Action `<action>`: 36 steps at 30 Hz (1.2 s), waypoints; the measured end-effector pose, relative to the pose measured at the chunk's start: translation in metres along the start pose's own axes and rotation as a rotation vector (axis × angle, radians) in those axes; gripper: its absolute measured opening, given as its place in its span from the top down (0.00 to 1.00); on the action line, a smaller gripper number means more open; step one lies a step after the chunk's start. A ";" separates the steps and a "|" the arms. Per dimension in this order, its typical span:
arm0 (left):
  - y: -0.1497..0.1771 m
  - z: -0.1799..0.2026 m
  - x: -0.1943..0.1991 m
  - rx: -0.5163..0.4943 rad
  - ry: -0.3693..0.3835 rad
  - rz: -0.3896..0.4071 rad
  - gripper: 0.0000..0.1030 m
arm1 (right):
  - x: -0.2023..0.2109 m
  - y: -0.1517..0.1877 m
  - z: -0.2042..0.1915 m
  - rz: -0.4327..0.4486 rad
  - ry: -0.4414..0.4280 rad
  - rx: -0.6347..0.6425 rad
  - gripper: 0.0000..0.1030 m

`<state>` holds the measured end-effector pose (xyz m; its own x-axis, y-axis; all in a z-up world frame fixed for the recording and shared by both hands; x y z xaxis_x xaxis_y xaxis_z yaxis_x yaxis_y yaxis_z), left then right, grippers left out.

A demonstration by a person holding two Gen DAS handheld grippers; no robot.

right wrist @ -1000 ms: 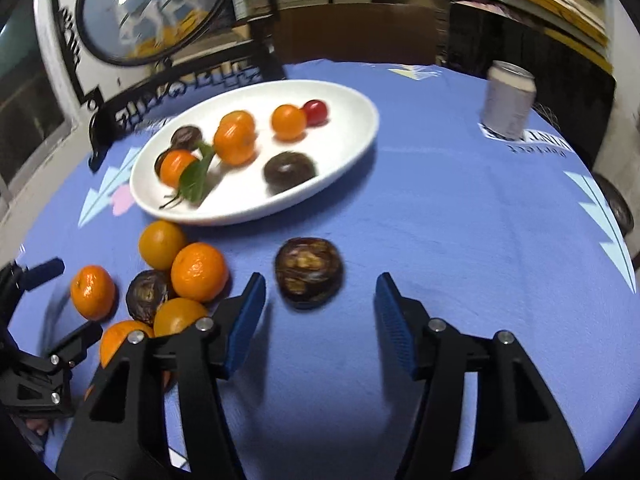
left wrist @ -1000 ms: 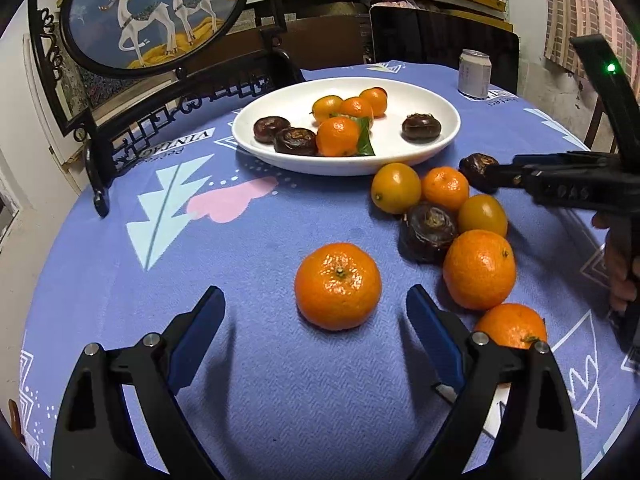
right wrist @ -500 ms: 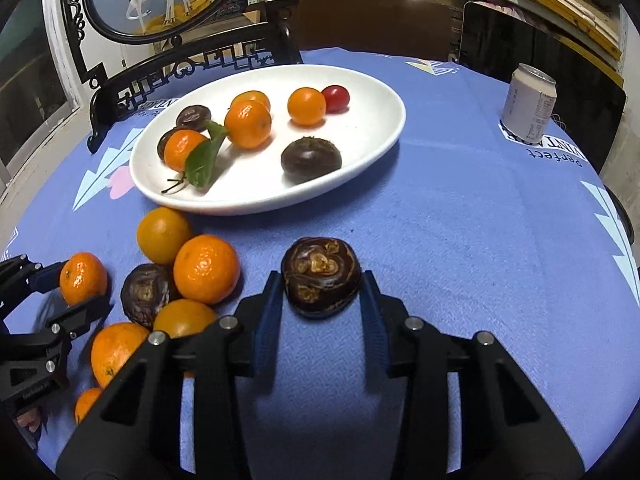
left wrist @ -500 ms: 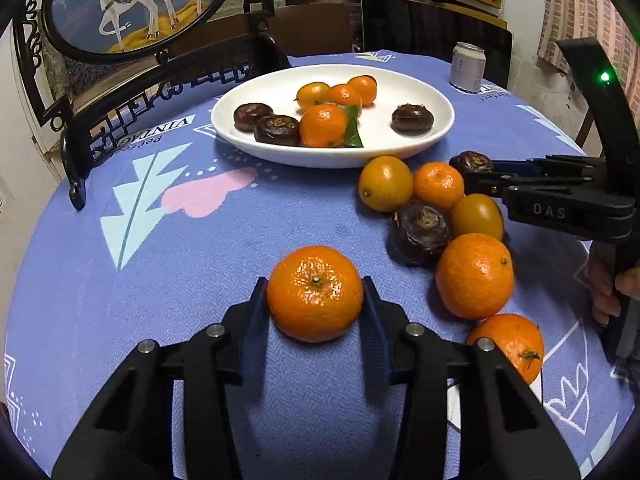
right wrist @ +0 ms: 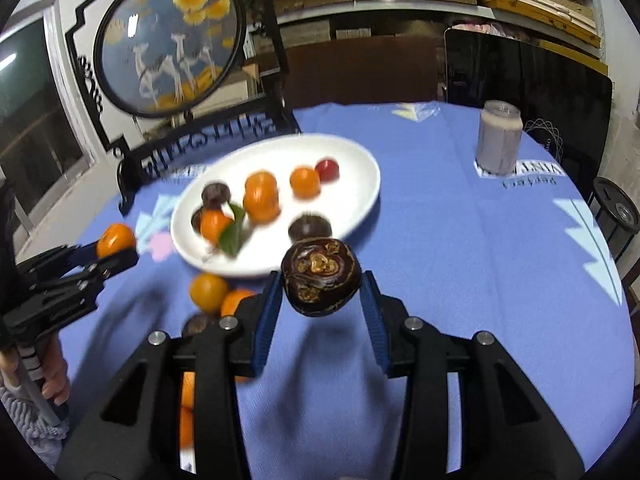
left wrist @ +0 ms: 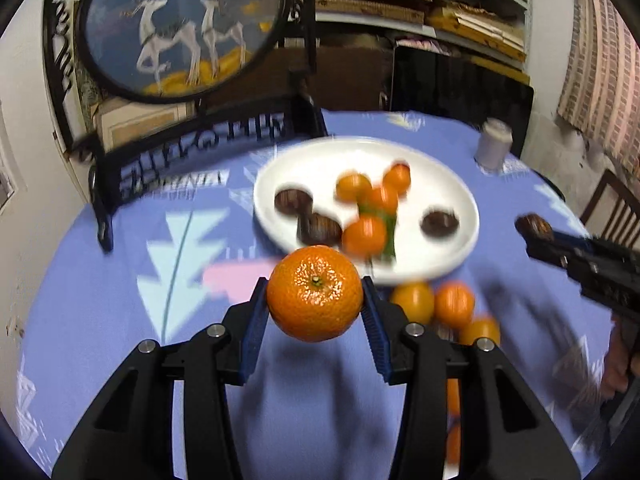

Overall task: Organize fruits
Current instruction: 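Place the tangerine on the plate with the left tool while the right tool places the date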

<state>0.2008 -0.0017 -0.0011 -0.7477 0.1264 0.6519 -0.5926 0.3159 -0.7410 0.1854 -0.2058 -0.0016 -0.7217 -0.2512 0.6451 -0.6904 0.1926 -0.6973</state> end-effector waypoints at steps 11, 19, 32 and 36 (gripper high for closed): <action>-0.073 -0.023 -0.091 0.077 0.010 -0.037 0.56 | -0.072 -0.058 -0.014 -0.036 -0.012 -0.010 0.60; -0.075 -0.012 -0.114 0.057 0.045 -0.060 0.36 | -0.098 -0.065 -0.010 -0.051 -0.045 -0.059 0.47; 0.002 -0.004 -0.005 0.107 0.038 -0.013 0.33 | -0.007 -0.007 -0.018 -0.032 -0.078 -0.024 0.31; 0.038 0.027 0.024 0.034 0.064 -0.009 0.33 | 0.014 0.020 -0.003 -0.028 -0.063 -0.047 0.28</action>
Point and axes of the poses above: each gripper's, at about its wrist camera, not at the fingertips, and x roughly against the way its jaws point, z to its right, y to its underside, the point moved 4 cm from there along -x, roughly the way its jaws point, and after that the axes turned 11 degrees about -x, right-handed, at the moved point
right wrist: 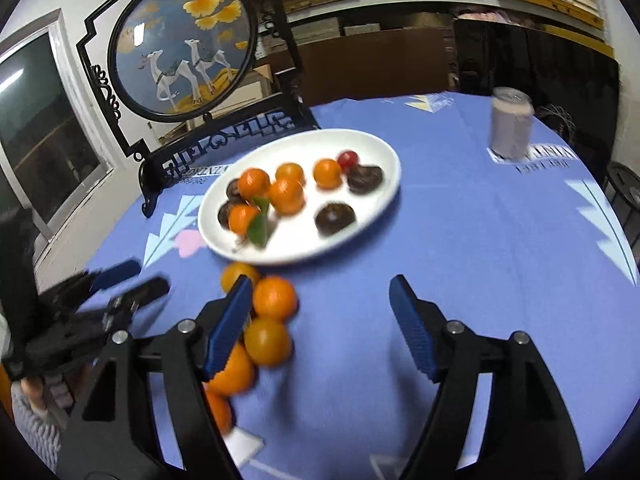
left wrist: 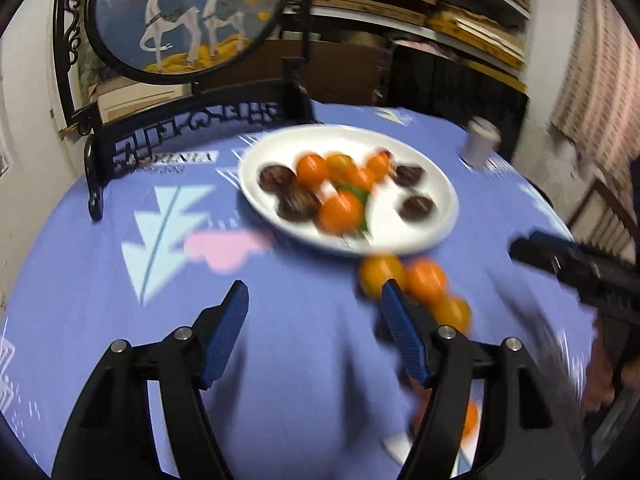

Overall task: Organize fruits
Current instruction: 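Place the tangerine on the plate with the left tool while the right tool places the date, then grasp a tangerine with the left tool while the right tool grasps another tangerine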

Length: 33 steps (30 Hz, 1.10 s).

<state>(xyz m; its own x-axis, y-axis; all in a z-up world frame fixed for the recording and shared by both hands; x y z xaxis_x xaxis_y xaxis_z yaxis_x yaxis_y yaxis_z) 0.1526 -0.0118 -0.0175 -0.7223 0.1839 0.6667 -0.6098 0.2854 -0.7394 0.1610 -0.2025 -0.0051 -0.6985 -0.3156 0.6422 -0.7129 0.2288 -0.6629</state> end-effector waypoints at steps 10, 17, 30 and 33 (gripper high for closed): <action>0.051 0.068 0.033 -0.168 0.135 0.006 0.33 | 0.020 0.011 0.015 0.006 -0.041 -0.056 0.25; 0.057 0.091 0.020 -0.249 0.157 -0.037 0.34 | 0.020 0.009 0.023 -0.002 -0.050 -0.093 0.23; 0.061 0.084 0.006 -0.199 0.168 -0.091 0.57 | 0.014 0.017 0.010 -0.027 -0.051 -0.051 0.23; 0.060 0.057 0.015 -0.120 0.126 -0.074 0.57 | 0.010 0.027 0.003 -0.041 -0.044 -0.019 0.23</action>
Point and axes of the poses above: each gripper's, at about its wrist camera, not at the fingertips, and x roughly against the way its jaws point, z to its right, y to its underside, the point moved 4 cm from there along -x, roughly the way its jaws point, and after that the axes turned 11 degrees about -x, right-handed, at the moved point
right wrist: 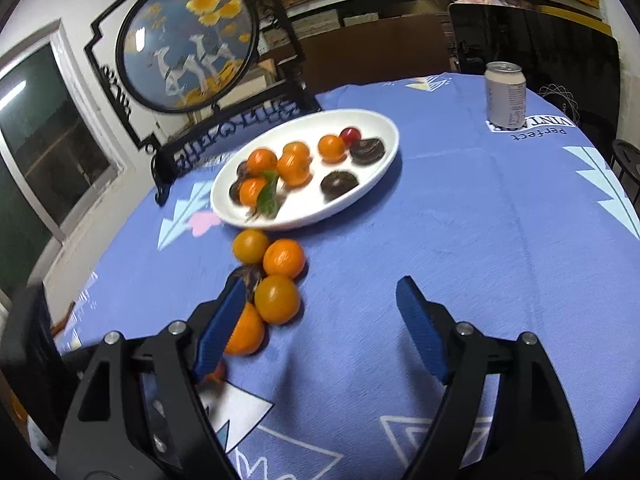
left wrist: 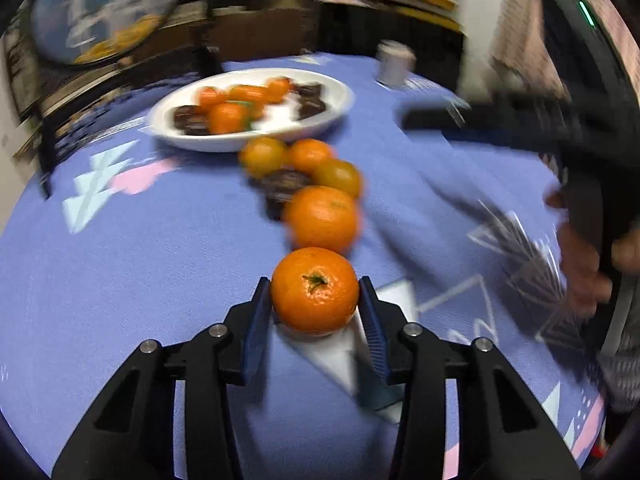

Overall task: Organize fruits
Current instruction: 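Grasp a tangerine with the left tool while the right tool grasps another tangerine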

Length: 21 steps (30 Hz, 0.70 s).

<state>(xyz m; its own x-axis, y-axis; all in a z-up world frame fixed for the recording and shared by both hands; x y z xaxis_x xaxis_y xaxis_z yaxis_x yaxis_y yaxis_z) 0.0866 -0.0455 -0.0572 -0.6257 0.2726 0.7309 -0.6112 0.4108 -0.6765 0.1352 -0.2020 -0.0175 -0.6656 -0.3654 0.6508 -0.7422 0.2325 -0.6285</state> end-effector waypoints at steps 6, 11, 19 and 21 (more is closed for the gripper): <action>0.015 -0.060 0.014 0.151 -0.135 0.003 0.57 | -0.019 0.039 -0.033 -0.061 0.032 0.113 0.33; 0.015 -0.076 0.015 0.203 -0.153 0.006 0.57 | -0.037 0.062 -0.059 -0.106 0.047 0.198 0.37; 0.016 -0.071 0.013 0.178 -0.154 0.001 0.57 | -0.062 0.064 -0.069 -0.135 0.055 0.183 0.43; 0.016 -0.070 0.011 0.177 -0.148 -0.005 0.57 | -0.064 0.060 -0.067 -0.132 0.054 0.165 0.48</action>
Point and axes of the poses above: each gripper's, at about its wrist camera, not at the fingertips, and x roughly against the way its jaws point, z to its right, y to its underside, the point moved 4 cm from there along -x, roughly the way its jaws point, and after that the axes turned 11 degrees about -x, right-handed, at the moved point
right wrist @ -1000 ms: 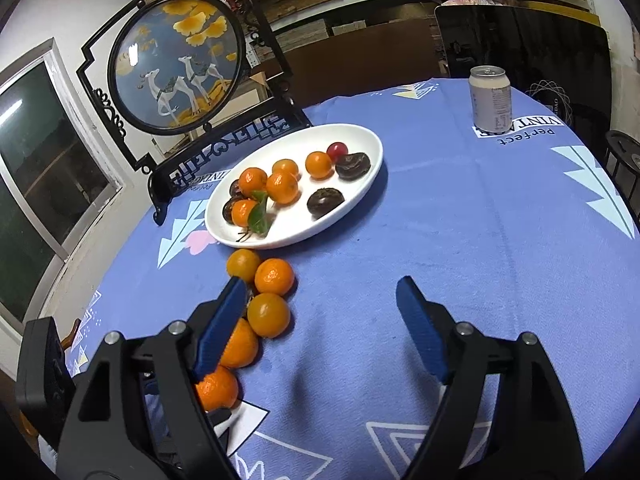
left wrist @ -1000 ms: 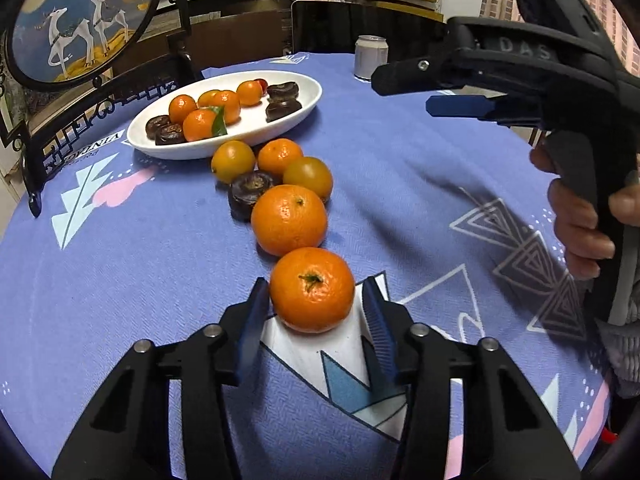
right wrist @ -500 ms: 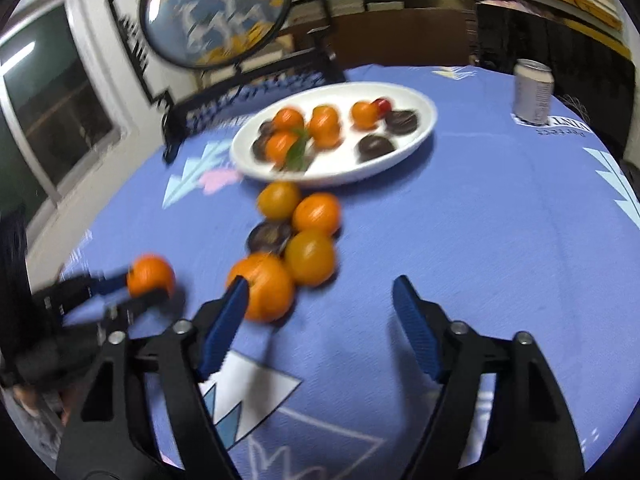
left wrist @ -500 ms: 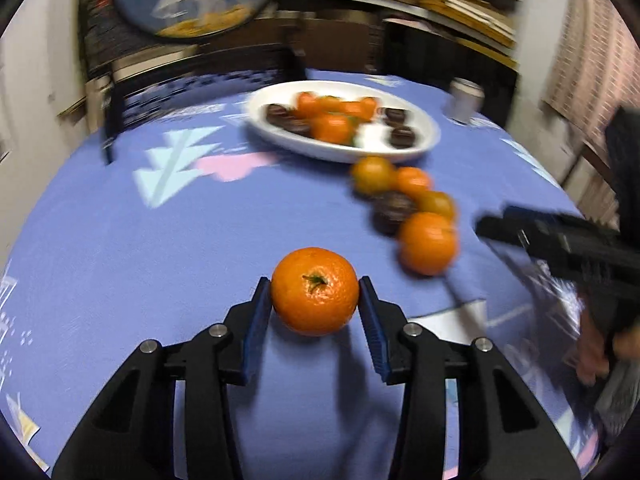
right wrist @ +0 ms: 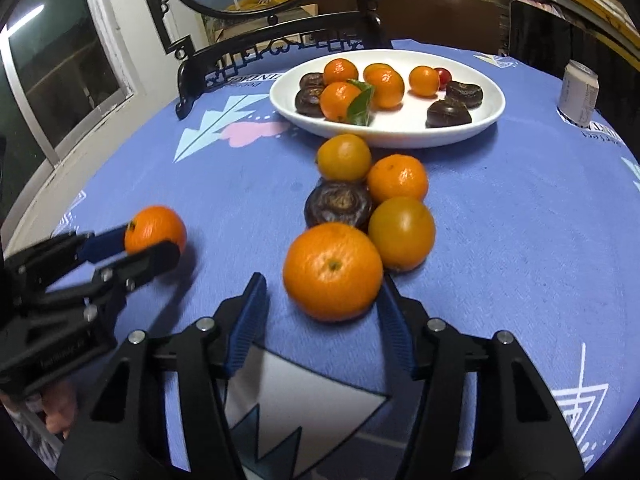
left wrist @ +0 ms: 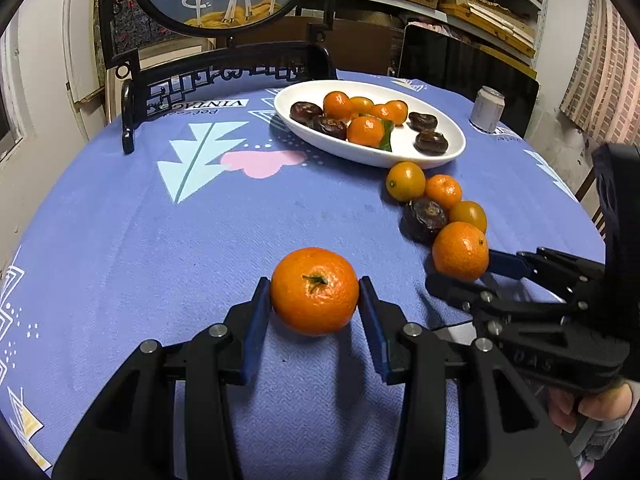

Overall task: Organize fruits
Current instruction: 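Grasp a tangerine with the left tool while the right tool grasps another tangerine, then place the tangerine on the plate with the left tool while the right tool places its tangerine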

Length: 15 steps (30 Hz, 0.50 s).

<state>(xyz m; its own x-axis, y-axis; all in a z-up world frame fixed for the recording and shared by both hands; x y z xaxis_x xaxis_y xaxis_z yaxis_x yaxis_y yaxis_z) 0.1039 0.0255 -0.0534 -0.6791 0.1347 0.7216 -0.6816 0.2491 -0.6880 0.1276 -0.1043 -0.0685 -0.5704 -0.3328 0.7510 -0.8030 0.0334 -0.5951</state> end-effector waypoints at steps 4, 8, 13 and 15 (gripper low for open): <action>0.002 0.003 -0.005 -0.008 0.003 -0.020 0.57 | 0.001 -0.001 0.006 0.001 -0.015 -0.022 0.55; 0.004 0.006 -0.012 -0.022 0.006 -0.041 0.57 | 0.006 0.003 0.005 -0.013 -0.043 -0.016 0.55; -0.002 0.010 -0.012 -0.033 0.010 -0.033 0.57 | 0.023 0.005 0.013 0.002 -0.057 -0.031 0.55; -0.013 0.006 -0.010 -0.013 0.023 -0.011 0.57 | 0.032 -0.002 0.020 0.028 -0.068 -0.058 0.55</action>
<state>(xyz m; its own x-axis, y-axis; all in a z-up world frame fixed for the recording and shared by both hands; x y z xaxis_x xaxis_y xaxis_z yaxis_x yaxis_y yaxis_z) 0.1178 0.0149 -0.0517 -0.6648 0.1535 0.7311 -0.6857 0.2628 -0.6788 0.1145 -0.1341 -0.0485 -0.5811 -0.3944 0.7119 -0.7967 0.0971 -0.5965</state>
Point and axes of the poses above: each gripper's, at about its wrist camera, not at the fingertips, and x roughly against the way its jaws point, z to its right, y to its underside, the point moved 4 cm from there along -x, roughly the way its jaws point, and after that the axes turned 11 degrees about -x, right-handed, at the moved point
